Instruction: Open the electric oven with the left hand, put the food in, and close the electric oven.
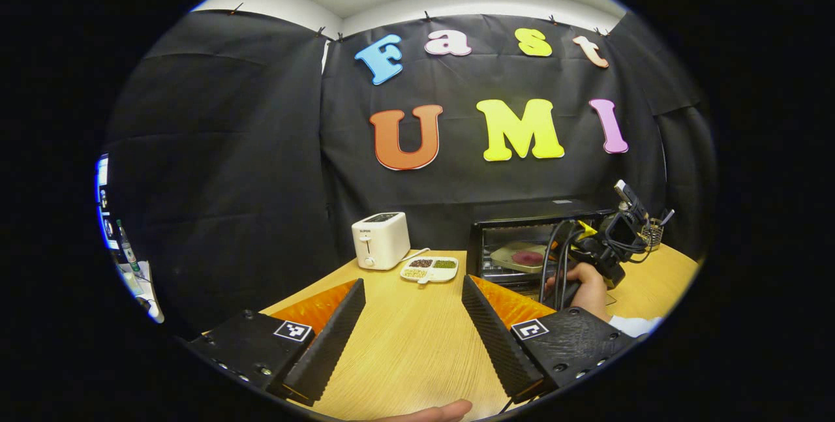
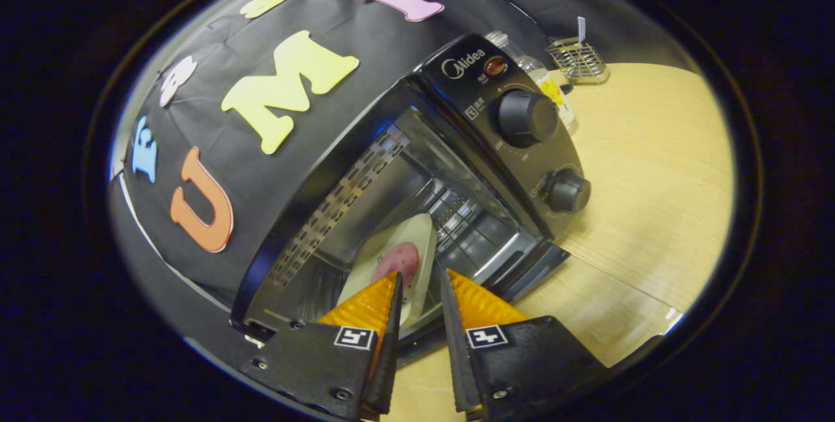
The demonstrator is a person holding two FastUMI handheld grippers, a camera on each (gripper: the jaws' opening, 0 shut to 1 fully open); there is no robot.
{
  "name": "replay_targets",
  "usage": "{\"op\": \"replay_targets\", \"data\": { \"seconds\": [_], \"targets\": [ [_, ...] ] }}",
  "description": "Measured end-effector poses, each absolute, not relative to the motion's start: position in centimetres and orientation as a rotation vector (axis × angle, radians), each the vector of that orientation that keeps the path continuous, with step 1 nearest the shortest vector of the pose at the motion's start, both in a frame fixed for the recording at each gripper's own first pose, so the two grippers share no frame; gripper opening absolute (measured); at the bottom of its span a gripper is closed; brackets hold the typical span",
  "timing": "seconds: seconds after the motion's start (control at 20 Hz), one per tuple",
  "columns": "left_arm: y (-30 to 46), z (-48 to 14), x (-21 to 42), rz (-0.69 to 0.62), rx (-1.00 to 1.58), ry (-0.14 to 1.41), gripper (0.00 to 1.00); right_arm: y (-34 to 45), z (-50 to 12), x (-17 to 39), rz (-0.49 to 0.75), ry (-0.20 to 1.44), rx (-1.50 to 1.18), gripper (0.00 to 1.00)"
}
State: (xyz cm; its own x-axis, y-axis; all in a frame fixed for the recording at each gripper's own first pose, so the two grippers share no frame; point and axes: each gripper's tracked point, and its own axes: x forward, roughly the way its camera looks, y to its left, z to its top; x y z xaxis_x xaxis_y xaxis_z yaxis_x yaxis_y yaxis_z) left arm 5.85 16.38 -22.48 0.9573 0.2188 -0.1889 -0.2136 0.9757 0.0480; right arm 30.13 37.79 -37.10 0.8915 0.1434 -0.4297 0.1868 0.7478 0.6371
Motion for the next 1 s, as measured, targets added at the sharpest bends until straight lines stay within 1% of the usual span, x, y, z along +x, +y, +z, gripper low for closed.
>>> {"op": "replay_targets", "data": {
  "seconds": [0.05,0.1,0.15,0.2,0.25,0.35,0.45,0.6,0.65,0.8,0.85,0.9,1.0],
  "targets": [
    [16.4,-22.6,5.9,0.222,0.02,0.199,0.95,37.6,-37.3,29.2,-0.017,0.484,0.7,0.39],
    [16.4,-22.6,5.7,0.227,0.015,0.207,0.95,37.6,-37.3,28.4,0.004,0.477,0.666,0.44],
    [16.4,-22.6,5.7,0.227,0.012,0.21,0.95,37.6,-36.9,27.4,0.032,0.471,0.633,0.47],
    [16.3,-22.5,5.7,0.227,0.014,0.215,0.95,37.5,-36.7,26.6,0.058,0.464,0.599,0.53],
    [16.2,-22.4,5.7,0.227,0.02,0.215,0.95,37.4,-36.3,25.9,0.08,0.453,0.559,0.61],
    [16.1,-22.4,5.7,0.237,0.039,0.221,0.95,37.0,-35.2,24.7,0.126,0.421,0.474,0.67],
    [15.8,-23.1,5.8,0.244,0.056,0.241,0.95,36.3,-33.8,23.3,0.162,0.378,0.397,0.82],
    [15.2,-23.8,6.0,0.243,0.071,0.267,0.95,34.8,-31.9,21.0,0.204,0.326,0.307,0.89],
    [14.8,-24.0,6.0,0.239,0.074,0.272,0.95,34.1,-31.0,20.5,0.212,0.303,0.276,0.96],
    [13.3,-25.1,6.6,0.213,0.073,0.303,0.95,31.8,-28.7,19.2,0.23,0.253,0.194,0.95],
    [12.7,-25.5,6.9,0.198,0.072,0.318,0.95,30.7,-28.0,18.6,0.229,0.242,0.176,0.98],
    [11.7,-26.1,7.3,0.183,0.069,0.329,0.95,29.9,-27.0,18.2,0.238,0.226,0.162,0.96],
    [9.8,-27.1,7.9,0.144,0.067,0.354,0.95,27.6,-25.3,17.6,0.239,0.2,0.124,0.96]
  ]
}}
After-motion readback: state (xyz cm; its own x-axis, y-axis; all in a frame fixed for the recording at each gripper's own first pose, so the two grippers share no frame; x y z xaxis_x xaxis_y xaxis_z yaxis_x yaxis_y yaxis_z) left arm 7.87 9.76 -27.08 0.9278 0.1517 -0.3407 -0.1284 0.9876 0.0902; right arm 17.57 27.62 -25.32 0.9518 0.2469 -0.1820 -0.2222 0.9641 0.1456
